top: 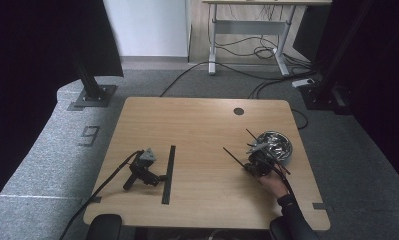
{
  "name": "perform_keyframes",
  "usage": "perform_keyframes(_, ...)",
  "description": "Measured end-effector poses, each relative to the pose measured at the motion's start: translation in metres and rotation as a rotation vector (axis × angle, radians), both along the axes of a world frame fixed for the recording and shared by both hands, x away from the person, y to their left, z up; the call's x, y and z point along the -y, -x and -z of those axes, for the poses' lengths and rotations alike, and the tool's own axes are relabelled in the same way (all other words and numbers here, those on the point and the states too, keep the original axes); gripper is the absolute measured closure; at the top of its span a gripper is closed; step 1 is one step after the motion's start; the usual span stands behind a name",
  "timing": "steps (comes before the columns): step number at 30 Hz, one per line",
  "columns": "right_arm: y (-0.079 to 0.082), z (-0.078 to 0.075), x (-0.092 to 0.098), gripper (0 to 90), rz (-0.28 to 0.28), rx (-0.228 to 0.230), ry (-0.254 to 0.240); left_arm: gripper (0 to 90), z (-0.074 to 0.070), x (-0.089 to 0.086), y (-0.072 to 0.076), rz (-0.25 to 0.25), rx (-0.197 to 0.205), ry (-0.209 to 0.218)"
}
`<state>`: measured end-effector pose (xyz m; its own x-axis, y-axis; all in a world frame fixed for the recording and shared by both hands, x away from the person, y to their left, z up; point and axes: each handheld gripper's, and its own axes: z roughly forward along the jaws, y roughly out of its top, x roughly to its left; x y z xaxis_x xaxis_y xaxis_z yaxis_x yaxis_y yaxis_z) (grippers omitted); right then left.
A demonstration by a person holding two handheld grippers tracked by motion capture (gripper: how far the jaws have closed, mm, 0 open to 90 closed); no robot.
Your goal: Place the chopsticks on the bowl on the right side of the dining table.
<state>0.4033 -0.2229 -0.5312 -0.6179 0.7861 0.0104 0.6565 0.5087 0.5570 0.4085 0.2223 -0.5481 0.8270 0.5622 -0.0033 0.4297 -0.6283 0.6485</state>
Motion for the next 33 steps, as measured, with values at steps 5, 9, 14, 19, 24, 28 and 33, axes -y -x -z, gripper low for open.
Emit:
perform_keyframes(5,0.001,0.000,0.008,85.5,0.018,0.002,-0.002,0.0,0.000,0.000,0.000,0.000,0.000,0.000)
perform_keyframes(9,0.002,-0.001,0.008,81.2,0.019,0.001,0.011,0.0,0.000,0.000,0.000,0.000,0.000,0.000)
perform_keyframes(14,0.002,-0.007,0.013,66.5,0.029,0.004,0.012,0.0,0.000,0.000,0.000,0.000,0.000,-0.001)
perform_keyframes(19,0.004,-0.010,0.019,59.8,0.035,-0.011,0.031,0.0,0.000,0.000,0.000,0.002,0.000,-0.001)
perform_keyframes(24,0.005,-0.007,0.022,60.4,0.032,-0.050,0.039,0.0,0.000,0.000,0.000,0.001,0.000,-0.001)
perform_keyframes(28,0.004,-0.005,0.023,64.0,0.020,-0.075,0.062,0.0,0.000,0.000,0.000,0.001,0.000,-0.001)
perform_keyframes(33,0.001,-0.008,0.023,72.5,-0.001,-0.113,0.075,0.0,0.000,0.000,0.000,0.001,0.000,-0.001)
